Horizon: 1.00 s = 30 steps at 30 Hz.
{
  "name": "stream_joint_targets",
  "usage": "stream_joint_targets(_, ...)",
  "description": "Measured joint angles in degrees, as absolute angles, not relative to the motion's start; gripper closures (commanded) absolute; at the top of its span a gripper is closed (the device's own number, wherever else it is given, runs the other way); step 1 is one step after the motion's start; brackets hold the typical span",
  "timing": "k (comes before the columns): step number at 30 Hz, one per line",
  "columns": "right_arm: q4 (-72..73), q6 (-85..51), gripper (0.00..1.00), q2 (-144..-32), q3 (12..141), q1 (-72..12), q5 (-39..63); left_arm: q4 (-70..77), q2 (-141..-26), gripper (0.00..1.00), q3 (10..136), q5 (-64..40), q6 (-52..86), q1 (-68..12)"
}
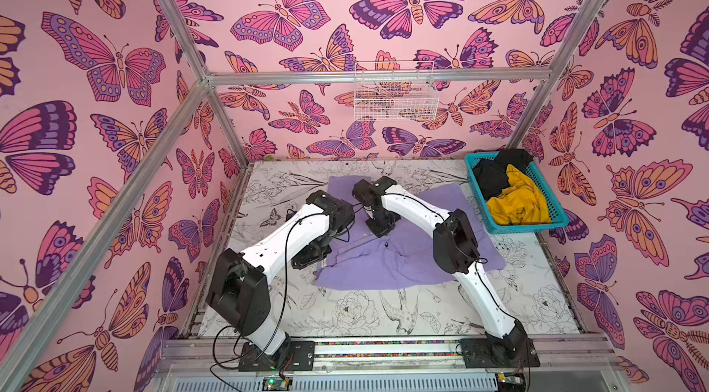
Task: Fold and stack t-shirts
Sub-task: Smooth out the T-shirt at the center of the board.
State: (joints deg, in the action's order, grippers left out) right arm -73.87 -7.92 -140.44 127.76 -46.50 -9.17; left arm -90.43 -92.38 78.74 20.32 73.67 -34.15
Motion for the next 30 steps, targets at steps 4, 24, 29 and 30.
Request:
stream_joint_targets(4, -72.07, -7.73, 0.60, -138.87, 125.89, -46.48, -8.43, -89.71, -92.38, 0.61, 78.83, 19.51, 73.19, -34.15)
stream_joint_targets(24, -70.35, -7.46, 0.55, -120.62, 124.60, -46.48, -10.68, -56.18, -102.10, 0.73, 73.93, 8.40, 59.86, -31.83)
stream_joint_targets(29, -70.32, -7.46, 0.55, -118.52, 122.10, -46.48, -11.49, -51.92, -103.81, 0.72, 74.30, 6.57, 57.80, -31.14)
stream_joint_targets(30, -70.24, -7.46, 0.55, -118.52, 121.36, -46.48, -11.55, -51.33, -104.03, 0.71, 74.30, 6.33, 57.52, -31.07)
